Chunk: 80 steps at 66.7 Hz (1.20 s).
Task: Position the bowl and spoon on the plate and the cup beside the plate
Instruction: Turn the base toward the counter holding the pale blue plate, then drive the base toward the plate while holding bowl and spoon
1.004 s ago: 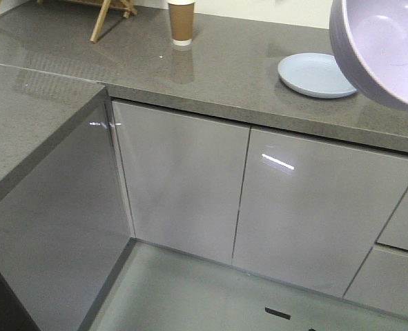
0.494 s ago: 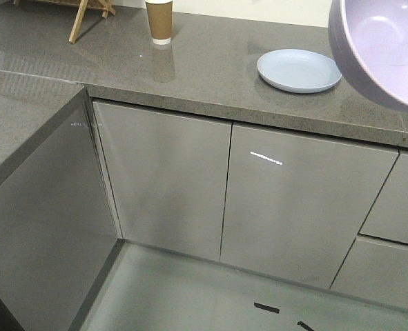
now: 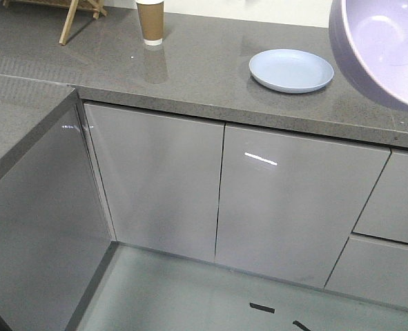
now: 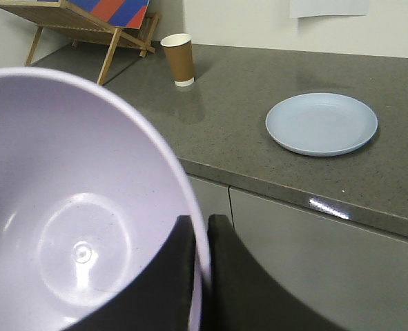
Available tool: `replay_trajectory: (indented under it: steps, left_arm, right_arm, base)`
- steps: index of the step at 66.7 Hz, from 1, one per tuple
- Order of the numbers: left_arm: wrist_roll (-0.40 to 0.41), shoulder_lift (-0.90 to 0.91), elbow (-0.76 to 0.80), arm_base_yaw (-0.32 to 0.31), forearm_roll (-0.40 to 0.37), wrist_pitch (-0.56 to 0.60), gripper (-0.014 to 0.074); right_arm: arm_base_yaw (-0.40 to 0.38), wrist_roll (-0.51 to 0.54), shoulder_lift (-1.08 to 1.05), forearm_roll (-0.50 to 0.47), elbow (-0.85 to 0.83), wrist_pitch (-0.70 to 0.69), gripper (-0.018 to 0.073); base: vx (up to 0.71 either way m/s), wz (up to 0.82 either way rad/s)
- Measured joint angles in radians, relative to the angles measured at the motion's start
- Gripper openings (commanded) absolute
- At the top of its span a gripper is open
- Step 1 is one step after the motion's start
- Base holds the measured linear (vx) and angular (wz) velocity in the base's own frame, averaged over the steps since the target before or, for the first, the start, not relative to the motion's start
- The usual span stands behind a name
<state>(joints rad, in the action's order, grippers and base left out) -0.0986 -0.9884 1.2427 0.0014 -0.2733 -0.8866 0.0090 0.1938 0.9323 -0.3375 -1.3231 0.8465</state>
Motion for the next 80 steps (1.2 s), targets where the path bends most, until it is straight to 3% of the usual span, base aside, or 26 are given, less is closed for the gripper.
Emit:
replay_trajectory:
  steps: [80]
  left_arm:
    - [0.0, 0.0, 0.0, 0.0, 0.0, 0.0, -0.0007]
  right_arm:
    - [0.0, 0.0, 0.0, 0.0, 0.0, 0.0, -0.001]
  base:
    - [0.02, -0.03]
